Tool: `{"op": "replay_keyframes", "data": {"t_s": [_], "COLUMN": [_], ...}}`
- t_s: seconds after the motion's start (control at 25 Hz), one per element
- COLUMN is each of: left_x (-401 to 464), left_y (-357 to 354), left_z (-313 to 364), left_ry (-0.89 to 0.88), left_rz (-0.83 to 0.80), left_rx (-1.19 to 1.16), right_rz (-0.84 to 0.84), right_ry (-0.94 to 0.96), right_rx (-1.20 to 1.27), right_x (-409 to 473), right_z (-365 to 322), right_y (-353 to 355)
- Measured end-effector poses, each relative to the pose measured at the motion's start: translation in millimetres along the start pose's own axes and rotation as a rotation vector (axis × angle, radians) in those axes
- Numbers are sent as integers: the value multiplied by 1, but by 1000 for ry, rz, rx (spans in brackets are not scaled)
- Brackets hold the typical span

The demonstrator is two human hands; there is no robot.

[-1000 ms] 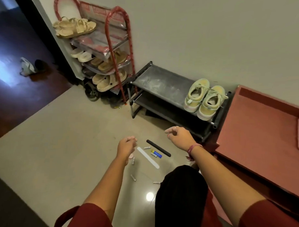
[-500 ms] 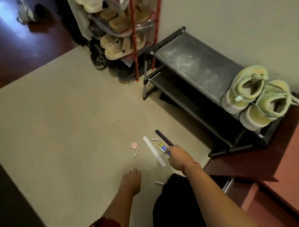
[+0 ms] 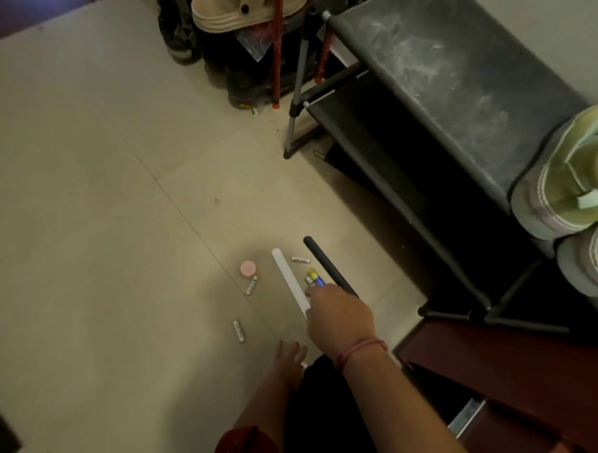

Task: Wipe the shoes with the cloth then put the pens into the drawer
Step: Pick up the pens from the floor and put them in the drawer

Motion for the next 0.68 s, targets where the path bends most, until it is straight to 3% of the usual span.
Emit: {"op": "replay_keyframes", "data": {"t_s": [0.08, 0.2, 0.32, 0.44, 0.56, 0.68], "left_x": [10, 18, 20, 14, -15, -10], "left_y": [-13, -23, -14, -11, -5, -43], "left_z": [-5, 3, -17, -67, -137, -176], "left_ry": [76, 8, 44, 294, 595, 792], "left_rz": [-44, -83, 72, 244, 604, 485], "left_rx": [-66, -225, -444, -740, -1006, -1124], "right_rz": [-23, -25, -30, -40, -27, -21], "right_ry": [-15, -56, -59, -58, -47, -39], "right_rx": [-9, -17, -19, -15, -26, -35], "right_x": [2, 5, 5, 5, 8, 10], "right_z": [-1, 7, 5, 4, 5, 2], "right_y": [-4, -3, -6, -9, -13, -19]}}
Point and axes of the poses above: each hand's wrist, its own x-axis towards the middle knuckle, its own y-axis out of the back of the hand, z = x × y, the point moved 10 cm from there along x, towards the middle knuckle, and after that the axes turned 4 degrees about -z, right-handed, at the moved point
